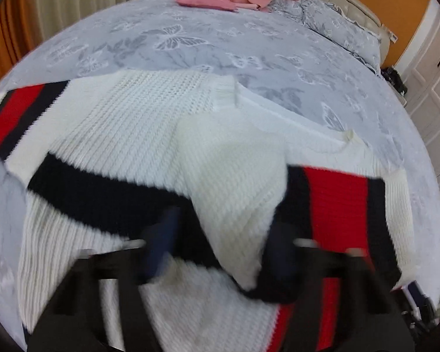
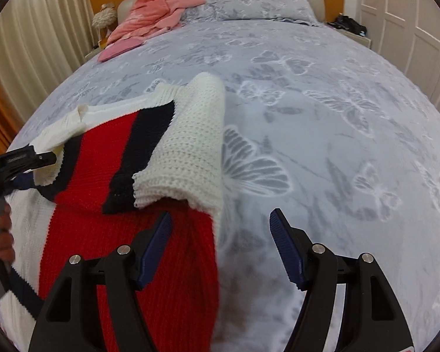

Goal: Fold small clothes
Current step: 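Carry the sleeve across the sweater body with the right tool and release it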

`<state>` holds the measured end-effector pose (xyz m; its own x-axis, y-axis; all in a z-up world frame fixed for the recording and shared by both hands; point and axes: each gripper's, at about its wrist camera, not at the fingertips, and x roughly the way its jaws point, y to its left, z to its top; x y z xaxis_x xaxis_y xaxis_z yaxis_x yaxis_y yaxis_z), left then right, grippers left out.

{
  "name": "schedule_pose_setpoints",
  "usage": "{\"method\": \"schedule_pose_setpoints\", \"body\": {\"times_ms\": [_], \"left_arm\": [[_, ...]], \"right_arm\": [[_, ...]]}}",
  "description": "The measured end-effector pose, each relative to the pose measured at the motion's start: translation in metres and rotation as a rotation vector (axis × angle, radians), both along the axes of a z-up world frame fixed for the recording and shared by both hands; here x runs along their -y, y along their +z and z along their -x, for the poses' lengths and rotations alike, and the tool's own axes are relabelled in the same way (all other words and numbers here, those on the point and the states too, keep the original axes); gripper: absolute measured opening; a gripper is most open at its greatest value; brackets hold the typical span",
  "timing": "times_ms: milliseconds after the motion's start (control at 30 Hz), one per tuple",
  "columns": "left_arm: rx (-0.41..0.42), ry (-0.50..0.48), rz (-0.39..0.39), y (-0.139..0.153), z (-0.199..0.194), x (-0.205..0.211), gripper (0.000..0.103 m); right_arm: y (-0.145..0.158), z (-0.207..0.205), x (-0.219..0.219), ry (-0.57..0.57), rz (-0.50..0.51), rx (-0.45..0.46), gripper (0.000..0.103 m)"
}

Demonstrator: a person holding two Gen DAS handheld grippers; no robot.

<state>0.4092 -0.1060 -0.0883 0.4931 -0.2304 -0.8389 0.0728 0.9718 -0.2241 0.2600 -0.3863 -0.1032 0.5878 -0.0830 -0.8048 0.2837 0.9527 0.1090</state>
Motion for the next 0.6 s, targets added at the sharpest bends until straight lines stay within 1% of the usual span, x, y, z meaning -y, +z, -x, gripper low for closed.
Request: {"method": "schedule_pose_setpoints", "body": {"times_ms": [33, 67, 100, 167, 200, 233, 300, 333, 367, 400, 433, 467, 500, 533, 567, 600], "left_arm": [[0.008, 0.027, 0.019, 0.004, -0.006, -0.012, 0.029], [0.031, 0.061, 0.033, 0.009, -0.011, -0.024, 0.026], [0.069, 0.108, 0.049, 0.017, -0.015, -0.039, 0.024], [0.107, 0.232, 0.040, 0.024, -0.021, -0.072, 0.023], [0.092, 0.277, 0.030, 0.020, -0.025, -0.084, 0.022], [0.054, 0.309, 0.030, 0.013, -0.029, -0.095, 0.022], [-0.017, 0.337, 0.055, 0.001, -0.029, -0.111, 0.024], [-0.012, 0.338, 0.081, 0.000, -0.022, -0.115, 0.027], [-0.003, 0.327, 0.103, 0.002, -0.017, -0.115, 0.040], [0.004, 0.305, 0.134, 0.003, -0.009, -0.113, 0.065], [-0.005, 0.288, 0.147, 0.002, -0.002, -0.108, 0.078], [-0.017, 0.282, 0.138, 0.000, 0.002, -0.102, 0.093], [-0.022, 0.279, 0.130, -0.002, 0.004, -0.101, 0.092], [-0.033, 0.265, 0.109, -0.009, 0.002, -0.093, 0.091], [-0.029, 0.265, 0.086, -0.011, 0.000, -0.090, 0.083], [-0.007, 0.266, 0.053, -0.011, -0.004, -0.085, 0.058]], "right_arm": [[-0.003, -0.005, -0.001, 0.009, -0.005, 0.000, 0.066], [-0.004, -0.005, -0.001, 0.012, -0.006, 0.004, 0.066], [-0.006, -0.010, -0.003, 0.019, -0.008, 0.005, 0.064], [-0.010, -0.017, -0.005, 0.020, -0.015, -0.006, 0.063], [-0.013, -0.020, -0.006, 0.015, -0.024, -0.012, 0.062], [-0.016, -0.021, -0.007, 0.012, -0.025, -0.014, 0.062], [-0.017, -0.020, -0.008, 0.009, -0.021, -0.002, 0.063], [-0.017, -0.020, -0.008, 0.007, -0.022, 0.001, 0.063], [-0.017, -0.020, -0.008, 0.008, -0.024, 0.005, 0.063], [-0.018, -0.019, -0.008, 0.009, -0.025, 0.006, 0.063], [-0.018, -0.020, -0.007, 0.008, -0.027, 0.008, 0.063], [-0.018, -0.020, -0.007, 0.006, -0.029, 0.010, 0.062], [-0.018, -0.020, -0.006, -0.001, -0.034, 0.011, 0.059], [-0.017, -0.021, -0.004, -0.006, -0.043, 0.014, 0.051], [-0.017, -0.022, -0.002, -0.009, -0.060, 0.016, 0.043], [-0.015, -0.024, 0.002, -0.010, -0.079, 0.017, 0.017]]}}
